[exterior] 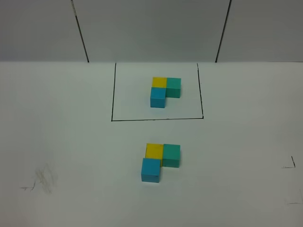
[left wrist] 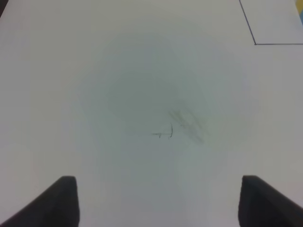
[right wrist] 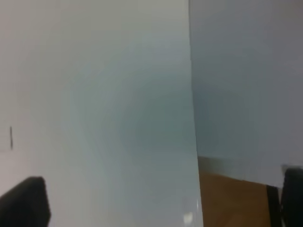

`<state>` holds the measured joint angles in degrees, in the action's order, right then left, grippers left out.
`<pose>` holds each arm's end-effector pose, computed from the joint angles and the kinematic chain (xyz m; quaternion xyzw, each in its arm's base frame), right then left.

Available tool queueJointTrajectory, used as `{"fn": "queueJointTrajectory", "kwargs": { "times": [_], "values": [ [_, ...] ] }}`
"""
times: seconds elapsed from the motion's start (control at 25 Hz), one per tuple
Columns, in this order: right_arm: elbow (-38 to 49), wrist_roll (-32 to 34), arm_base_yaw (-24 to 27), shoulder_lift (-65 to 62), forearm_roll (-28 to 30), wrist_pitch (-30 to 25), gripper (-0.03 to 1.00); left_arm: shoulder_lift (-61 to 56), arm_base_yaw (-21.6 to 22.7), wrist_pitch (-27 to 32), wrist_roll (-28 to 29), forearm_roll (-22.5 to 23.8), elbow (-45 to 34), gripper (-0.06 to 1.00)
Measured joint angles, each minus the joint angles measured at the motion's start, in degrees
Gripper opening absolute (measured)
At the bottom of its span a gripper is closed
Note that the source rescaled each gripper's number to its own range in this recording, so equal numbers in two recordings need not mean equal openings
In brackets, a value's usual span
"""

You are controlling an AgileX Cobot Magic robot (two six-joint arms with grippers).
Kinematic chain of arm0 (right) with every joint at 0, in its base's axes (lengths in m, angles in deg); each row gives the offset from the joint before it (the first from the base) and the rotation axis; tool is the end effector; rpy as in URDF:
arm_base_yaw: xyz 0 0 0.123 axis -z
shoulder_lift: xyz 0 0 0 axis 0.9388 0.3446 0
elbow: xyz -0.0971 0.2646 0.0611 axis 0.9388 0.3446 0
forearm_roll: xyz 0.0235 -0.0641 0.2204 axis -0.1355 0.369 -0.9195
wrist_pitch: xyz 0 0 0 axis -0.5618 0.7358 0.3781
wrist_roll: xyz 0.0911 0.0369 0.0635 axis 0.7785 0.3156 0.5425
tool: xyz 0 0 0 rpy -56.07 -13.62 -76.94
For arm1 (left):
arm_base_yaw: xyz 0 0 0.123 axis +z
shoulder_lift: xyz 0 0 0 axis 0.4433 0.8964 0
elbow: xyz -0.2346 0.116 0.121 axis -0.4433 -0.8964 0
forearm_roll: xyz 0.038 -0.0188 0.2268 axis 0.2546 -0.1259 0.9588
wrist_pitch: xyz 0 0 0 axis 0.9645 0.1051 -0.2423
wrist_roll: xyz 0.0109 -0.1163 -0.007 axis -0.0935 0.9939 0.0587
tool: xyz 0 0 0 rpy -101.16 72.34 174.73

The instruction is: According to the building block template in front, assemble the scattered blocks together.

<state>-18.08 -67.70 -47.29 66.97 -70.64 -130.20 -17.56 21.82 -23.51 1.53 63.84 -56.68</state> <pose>0.2097 -0.0942 0.4084 0.0142 0.9434 -0.1498 0.2956 -0.0051 0.0099 0.2561 -0.0047 0.8508 0.0034 0.5255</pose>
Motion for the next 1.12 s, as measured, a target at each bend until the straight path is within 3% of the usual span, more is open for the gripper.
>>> {"fn": "queueJointTrajectory", "kwargs": {
  "times": [0.24,0.52,0.8,1.12],
  "values": [
    [7.8,-1.5,-1.1,-25.0,-2.4,0.0,1.00,0.0,0.0,0.0,0.0,0.0,0.0,0.52],
    [27.9,-0.6,-2.5,-53.7,-1.0,1.7,0.97,0.0,0.0,0.0,0.0,0.0,0.0,0.52],
    [49.2,4.2,-3.8,-65.1,-6.1,12.0,0.94,0.0,0.0,0.0,0.0,0.0,0.0,0.52],
    [54.9,4.8,-14.6,-69.3,-8.6,11.3,0.90,0.0,0.0,0.0,0.0,0.0,0.0,0.52]
  ]
}}
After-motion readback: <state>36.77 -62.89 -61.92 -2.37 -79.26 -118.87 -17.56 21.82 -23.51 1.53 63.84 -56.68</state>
